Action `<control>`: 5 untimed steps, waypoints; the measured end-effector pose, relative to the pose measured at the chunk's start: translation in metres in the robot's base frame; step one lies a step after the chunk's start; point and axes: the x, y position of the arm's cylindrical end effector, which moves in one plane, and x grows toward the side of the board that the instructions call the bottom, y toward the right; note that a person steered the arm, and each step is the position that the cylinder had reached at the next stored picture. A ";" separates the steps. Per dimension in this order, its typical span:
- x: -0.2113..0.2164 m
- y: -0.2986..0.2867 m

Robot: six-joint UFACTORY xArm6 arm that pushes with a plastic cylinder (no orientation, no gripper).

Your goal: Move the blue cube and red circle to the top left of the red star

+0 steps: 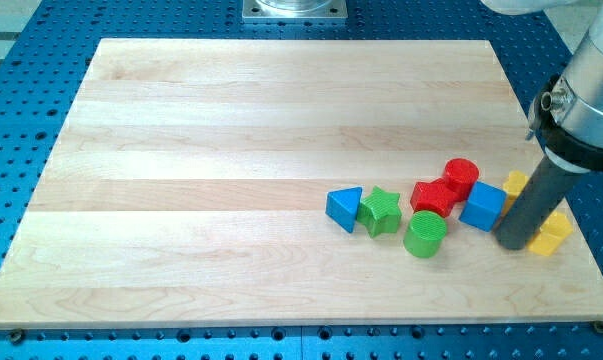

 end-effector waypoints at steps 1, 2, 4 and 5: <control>-0.032 -0.017; -0.063 -0.046; -0.109 -0.046; -0.132 -0.103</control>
